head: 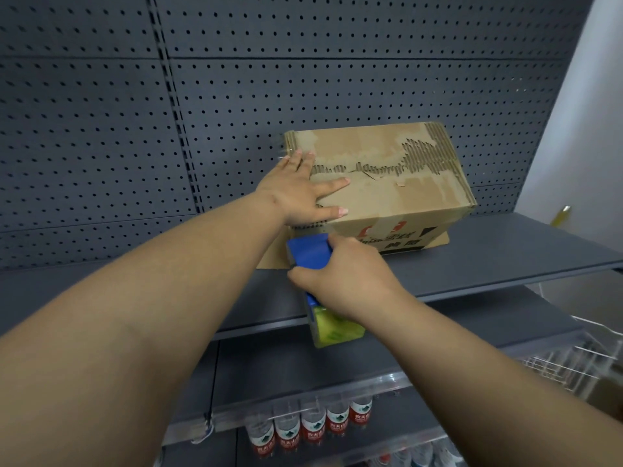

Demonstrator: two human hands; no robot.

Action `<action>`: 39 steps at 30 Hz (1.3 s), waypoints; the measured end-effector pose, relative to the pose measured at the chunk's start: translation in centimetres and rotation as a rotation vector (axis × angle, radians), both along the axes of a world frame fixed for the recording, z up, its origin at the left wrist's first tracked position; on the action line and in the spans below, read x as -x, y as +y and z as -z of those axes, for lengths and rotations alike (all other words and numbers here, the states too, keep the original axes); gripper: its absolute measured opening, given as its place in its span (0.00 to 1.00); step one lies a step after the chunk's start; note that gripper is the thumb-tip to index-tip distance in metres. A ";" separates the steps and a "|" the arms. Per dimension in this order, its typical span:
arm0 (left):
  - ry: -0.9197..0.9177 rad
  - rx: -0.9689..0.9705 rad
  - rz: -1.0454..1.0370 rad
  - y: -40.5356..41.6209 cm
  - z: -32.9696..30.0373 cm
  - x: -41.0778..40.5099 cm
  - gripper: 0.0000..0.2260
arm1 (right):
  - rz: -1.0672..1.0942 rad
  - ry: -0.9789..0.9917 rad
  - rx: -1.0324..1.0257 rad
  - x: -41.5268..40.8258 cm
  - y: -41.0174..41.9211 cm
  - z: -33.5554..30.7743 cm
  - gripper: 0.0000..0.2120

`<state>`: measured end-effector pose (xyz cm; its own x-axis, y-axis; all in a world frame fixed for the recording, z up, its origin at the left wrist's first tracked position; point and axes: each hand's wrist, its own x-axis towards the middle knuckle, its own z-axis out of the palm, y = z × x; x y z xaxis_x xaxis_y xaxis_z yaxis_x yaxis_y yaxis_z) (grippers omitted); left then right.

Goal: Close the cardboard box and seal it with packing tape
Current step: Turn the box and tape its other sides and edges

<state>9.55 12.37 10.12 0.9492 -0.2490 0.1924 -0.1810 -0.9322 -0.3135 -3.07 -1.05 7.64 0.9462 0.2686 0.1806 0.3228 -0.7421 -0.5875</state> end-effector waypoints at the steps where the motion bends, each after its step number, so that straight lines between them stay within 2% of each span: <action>1: -0.002 0.001 -0.002 0.0 0.0 0.0 0.31 | -0.003 0.013 -0.030 -0.2 -0.1 -0.3 0.14; 3: -0.006 -0.011 -0.004 -0.2 0.0 0.1 0.31 | 0.009 0.045 -0.062 -1.0 -0.7 -0.4 0.16; 6: 0.008 0.000 -0.010 -0.3 0.0 0.2 0.31 | 0.043 0.186 0.081 -1.4 -1.2 1.1 0.16; 8: 0.003 0.008 -0.003 -0.4 0.0 0.1 0.31 | 0.034 0.243 0.054 -1.0 -0.6 2.8 0.18; 10: 0.010 0.036 0.004 -0.1 0.1 0.2 0.30 | 0.005 0.200 0.026 -0.7 -0.1 2.6 0.19; 12: 0.011 0.105 0.014 0.1 0.2 0.1 0.27 | -0.016 0.125 -0.009 -0.8 -0.7 0.7 0.16; 14: -0.023 0.233 0.038 0.0 0.5 -0.1 0.25 | -0.009 0.076 -0.075 -1.2 -2.4 -1.7 0.18; 17: -0.082 0.472 0.047 -0.2 1.0 -0.4 0.27 | -0.039 0.118 -0.092 -1.8 -4.9 -4.6 0.35; 20: -0.066 0.721 0.060 -0.3 1.4 -0.5 0.29 | -0.085 0.095 -0.228 -2.7 -6.6 -6.5 0.41; 24: -0.045 1.029 0.056 -0.8 1.5 -0.1 0.28 | -0.064 -0.047 -0.382 -5.1 -7.7 -8.0 0.38; 31: 0.005 1.371 0.007 -0.8 1.9 -0.3 0.28 | -0.035 -0.210 -0.634 -10.2 -5.9 -7.3 0.37; 36: -0.020 1.585 0.075 -0.7 2.8 -1.1 0.28 | -0.043 -0.225 -0.640 -13.0 -5.3 -5.9 0.38; 39: -0.032 1.689 0.078 -1.0 2.6 -1.6 0.21 | -0.068 -0.219 -0.577 -14.0 -5.3 -6.4 0.38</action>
